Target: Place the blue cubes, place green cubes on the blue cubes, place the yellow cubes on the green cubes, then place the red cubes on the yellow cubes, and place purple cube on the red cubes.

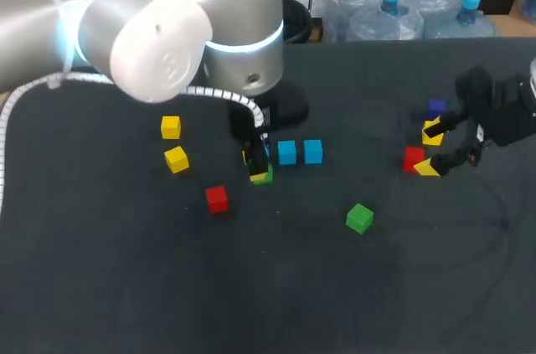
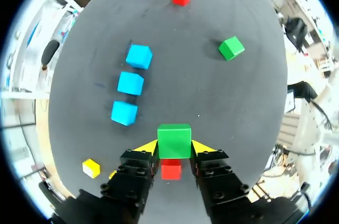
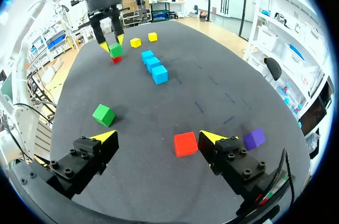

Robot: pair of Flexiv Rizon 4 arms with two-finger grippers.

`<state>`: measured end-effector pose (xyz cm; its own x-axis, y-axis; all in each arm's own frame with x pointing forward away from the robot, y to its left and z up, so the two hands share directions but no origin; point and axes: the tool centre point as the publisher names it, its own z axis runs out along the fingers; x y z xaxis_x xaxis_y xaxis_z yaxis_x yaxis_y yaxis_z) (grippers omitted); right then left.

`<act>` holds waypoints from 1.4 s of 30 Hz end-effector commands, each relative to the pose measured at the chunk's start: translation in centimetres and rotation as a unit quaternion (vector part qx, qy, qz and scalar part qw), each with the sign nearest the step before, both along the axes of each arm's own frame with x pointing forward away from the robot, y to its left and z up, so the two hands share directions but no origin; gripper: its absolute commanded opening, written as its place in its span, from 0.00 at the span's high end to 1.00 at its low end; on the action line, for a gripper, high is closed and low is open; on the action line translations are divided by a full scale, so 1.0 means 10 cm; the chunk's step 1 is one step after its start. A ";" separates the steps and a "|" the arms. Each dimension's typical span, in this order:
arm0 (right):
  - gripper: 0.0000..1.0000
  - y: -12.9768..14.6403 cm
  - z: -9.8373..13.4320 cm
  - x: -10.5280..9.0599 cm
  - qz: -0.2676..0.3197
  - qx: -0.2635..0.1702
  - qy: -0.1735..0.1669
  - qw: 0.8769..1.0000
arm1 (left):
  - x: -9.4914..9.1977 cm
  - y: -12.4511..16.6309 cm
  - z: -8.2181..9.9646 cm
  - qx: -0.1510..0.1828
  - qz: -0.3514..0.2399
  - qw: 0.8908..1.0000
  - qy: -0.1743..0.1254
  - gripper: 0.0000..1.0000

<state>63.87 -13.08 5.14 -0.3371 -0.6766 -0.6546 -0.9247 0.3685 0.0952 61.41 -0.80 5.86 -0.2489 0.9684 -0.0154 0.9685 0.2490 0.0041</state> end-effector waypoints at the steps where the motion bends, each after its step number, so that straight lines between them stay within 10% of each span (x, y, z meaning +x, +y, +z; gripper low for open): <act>1: 0.00 0.00 0.00 0.00 0.000 0.000 0.000 1.000 | 0.10 -0.04 0.05 -0.003 -0.039 0.999 0.015 1.00; 42: 0.00 0.00 0.00 0.00 0.000 0.000 0.000 1.000 | 0.60 -0.17 -0.06 0.012 -0.116 0.993 0.005 1.00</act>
